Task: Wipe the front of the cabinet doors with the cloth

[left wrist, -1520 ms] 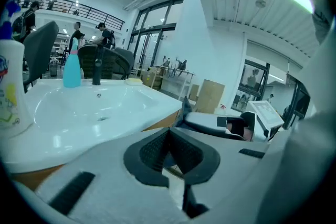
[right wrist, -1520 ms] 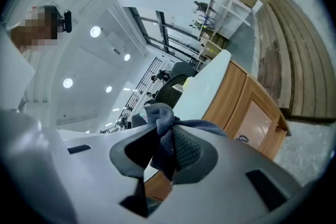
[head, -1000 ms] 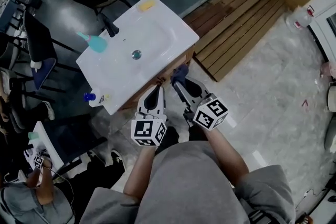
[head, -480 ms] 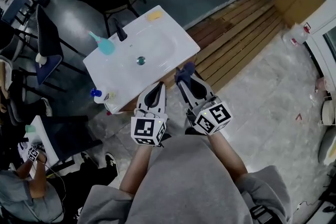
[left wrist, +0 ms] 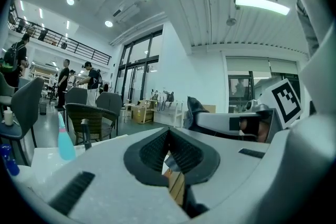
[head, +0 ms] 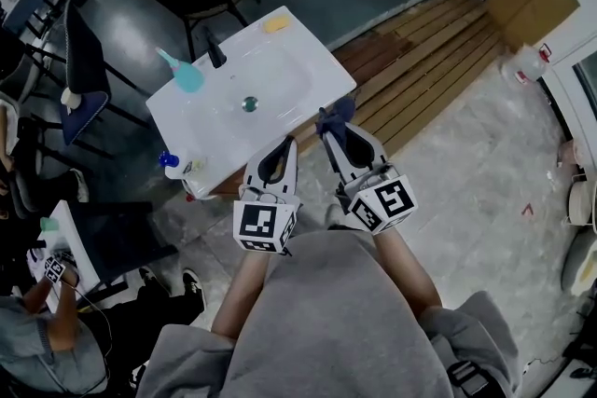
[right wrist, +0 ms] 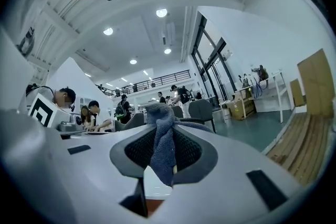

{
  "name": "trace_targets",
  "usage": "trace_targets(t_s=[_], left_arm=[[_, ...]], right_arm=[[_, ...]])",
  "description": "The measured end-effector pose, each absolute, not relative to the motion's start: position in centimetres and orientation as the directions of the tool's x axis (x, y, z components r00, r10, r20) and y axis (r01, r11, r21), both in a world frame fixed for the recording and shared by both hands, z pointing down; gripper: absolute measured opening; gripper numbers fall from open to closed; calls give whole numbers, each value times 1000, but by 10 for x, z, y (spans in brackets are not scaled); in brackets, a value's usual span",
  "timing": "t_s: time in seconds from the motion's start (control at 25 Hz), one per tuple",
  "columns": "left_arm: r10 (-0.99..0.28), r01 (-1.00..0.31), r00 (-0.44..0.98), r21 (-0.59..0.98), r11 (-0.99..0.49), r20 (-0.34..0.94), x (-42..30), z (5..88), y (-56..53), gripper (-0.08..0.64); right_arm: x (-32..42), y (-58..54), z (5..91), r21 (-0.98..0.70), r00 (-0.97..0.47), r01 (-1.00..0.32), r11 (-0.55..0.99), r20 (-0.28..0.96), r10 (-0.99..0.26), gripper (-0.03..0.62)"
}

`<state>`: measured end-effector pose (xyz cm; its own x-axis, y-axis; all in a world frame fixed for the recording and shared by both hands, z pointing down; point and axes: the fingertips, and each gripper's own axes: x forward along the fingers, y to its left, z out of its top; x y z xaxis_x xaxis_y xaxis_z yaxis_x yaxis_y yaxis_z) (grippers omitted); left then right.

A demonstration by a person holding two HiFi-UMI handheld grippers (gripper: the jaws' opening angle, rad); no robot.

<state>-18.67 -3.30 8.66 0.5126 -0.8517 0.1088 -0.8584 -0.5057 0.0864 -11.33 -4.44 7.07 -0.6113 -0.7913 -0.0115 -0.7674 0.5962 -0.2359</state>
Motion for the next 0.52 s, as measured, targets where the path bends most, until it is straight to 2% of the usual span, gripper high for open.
trace_targets(t_s=[0.52], left_arm=[[-838, -848, 529, 118, -517, 132, -186, 99, -38, 8]], right_arm=[[-109, -47, 78, -263, -595, -775, 574, 1, -804, 80]])
